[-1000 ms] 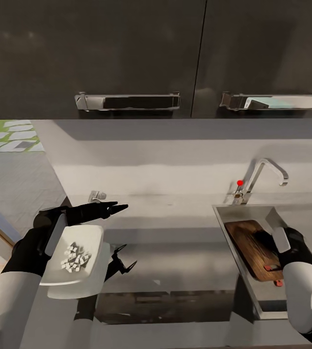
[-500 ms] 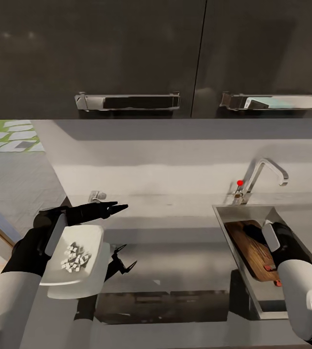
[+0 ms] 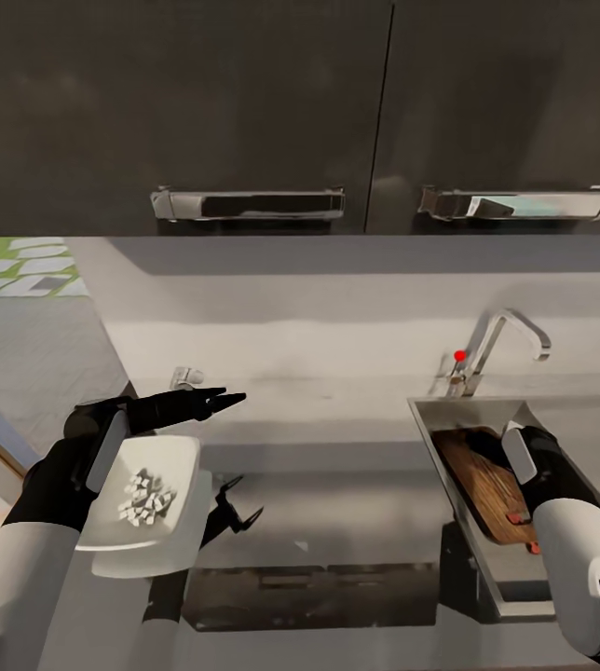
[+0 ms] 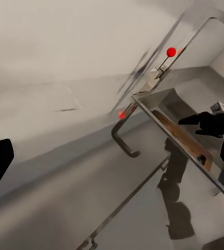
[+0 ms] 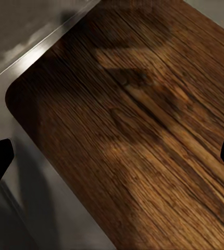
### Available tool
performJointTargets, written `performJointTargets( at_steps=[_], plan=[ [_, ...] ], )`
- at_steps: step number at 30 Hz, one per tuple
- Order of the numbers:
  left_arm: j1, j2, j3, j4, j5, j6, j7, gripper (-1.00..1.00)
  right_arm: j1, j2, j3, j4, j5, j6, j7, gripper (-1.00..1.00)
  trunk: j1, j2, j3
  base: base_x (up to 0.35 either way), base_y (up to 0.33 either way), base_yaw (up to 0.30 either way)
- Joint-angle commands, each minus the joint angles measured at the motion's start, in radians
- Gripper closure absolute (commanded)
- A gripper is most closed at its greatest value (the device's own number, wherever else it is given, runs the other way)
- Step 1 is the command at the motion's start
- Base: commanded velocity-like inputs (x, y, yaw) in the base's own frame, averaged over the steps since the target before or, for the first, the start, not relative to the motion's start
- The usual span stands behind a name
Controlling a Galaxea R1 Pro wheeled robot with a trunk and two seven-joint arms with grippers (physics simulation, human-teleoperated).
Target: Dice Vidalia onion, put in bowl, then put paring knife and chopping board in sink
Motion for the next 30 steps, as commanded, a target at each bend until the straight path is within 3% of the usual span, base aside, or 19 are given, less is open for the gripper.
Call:
performJointTargets(
  at_steps=[1, 16, 30],
  plan=[
    [-0.001, 0.0, 0.0, 0.0, 0.004, 0.006, -0.001, -1.0, -0.001, 0.0, 0.0, -0.002, -0.01, 0.003, -0.008, -1.0, 0.001, -0.002, 0.0, 0.0, 0.0, 0.0],
    [-0.001, 0.0, 0.0, 0.0, 0.004, 0.006, -0.001, -1.0, -0.001, 0.0, 0.044, -0.038, -0.007, 0.003, -0.009, -1.0, 0.001, -0.002, 0.024, -0.016, 0.0, 0.0],
    [-0.001, 0.0, 0.0, 0.0, 0.004, 0.006, -0.001, -1.0, -0.001, -0.001, 0.047, -0.064, -0.006, 0.003, -0.009, -1.0, 0.001, -0.002, 0.046, -0.251, 0.0, 0.0]
  ],
)
